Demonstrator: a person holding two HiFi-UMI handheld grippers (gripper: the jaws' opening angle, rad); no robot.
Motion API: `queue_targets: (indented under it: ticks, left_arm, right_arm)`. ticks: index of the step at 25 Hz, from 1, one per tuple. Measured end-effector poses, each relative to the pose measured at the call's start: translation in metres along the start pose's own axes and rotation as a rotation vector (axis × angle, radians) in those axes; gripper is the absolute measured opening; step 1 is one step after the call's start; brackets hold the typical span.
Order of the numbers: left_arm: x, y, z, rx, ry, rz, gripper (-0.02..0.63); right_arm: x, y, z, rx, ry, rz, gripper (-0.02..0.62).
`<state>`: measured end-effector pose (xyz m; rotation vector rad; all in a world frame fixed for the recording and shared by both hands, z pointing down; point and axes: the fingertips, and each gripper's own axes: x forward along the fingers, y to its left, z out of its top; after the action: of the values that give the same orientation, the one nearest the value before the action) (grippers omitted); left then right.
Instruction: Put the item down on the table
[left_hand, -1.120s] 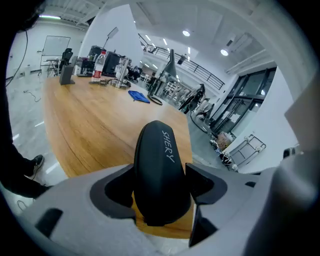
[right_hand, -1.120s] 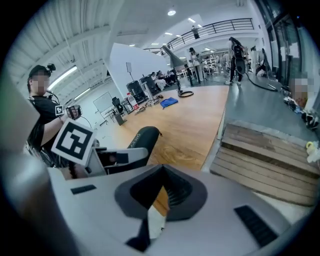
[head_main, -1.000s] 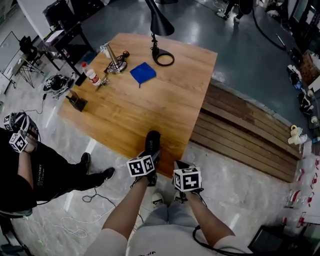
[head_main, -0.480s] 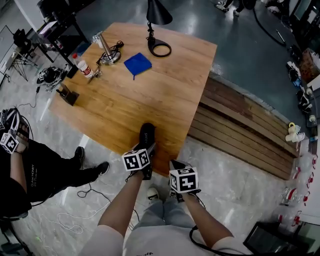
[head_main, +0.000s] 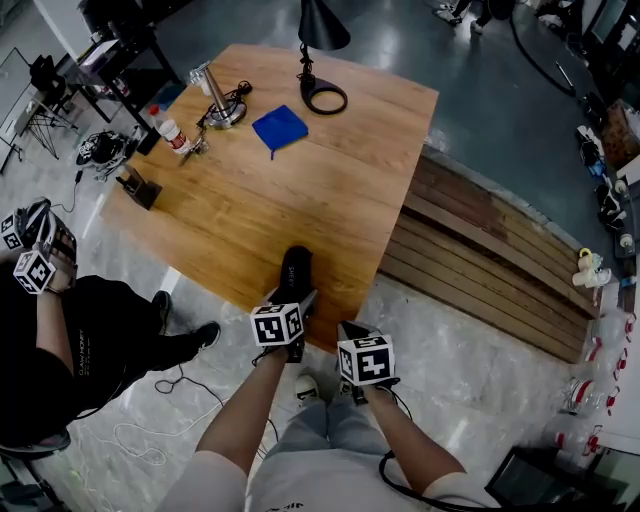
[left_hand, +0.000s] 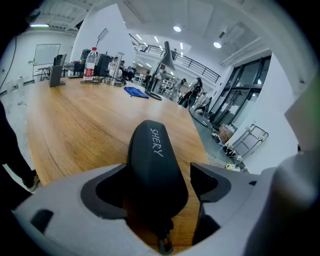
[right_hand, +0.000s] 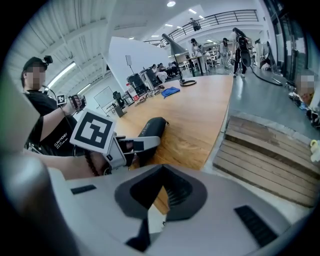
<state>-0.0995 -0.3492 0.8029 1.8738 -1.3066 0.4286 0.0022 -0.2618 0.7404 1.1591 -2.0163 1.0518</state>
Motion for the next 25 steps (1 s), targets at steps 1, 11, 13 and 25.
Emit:
queue_targets:
  ticks: [1, 11, 13, 25]
  left_arm:
    - [-0.001, 0.001, 0.001, 0.0, -0.002, 0.002, 0.382]
    - [-0.02, 0.008, 0.011, 0.003, -0.02, 0.033, 0.38]
    - [-0.029, 0.011, 0.011, -0.004, -0.025, 0.047, 0.38]
    - [-0.125, -0.002, 0.019, 0.05, -0.071, 0.193, 0.008]
  right_arm:
    - [0.0, 0.001, 0.0, -0.002, 0.001, 0.001, 0.003]
    - [-0.001, 0.007, 0.006, 0.007, -0.017, 0.006, 0.003]
    - [-0.004, 0.008, 0.008, 0.006, -0.023, 0.003, 0.003]
    - [-0.049, 0.024, 0.007, -0.059, -0.056, 0.006, 0.003]
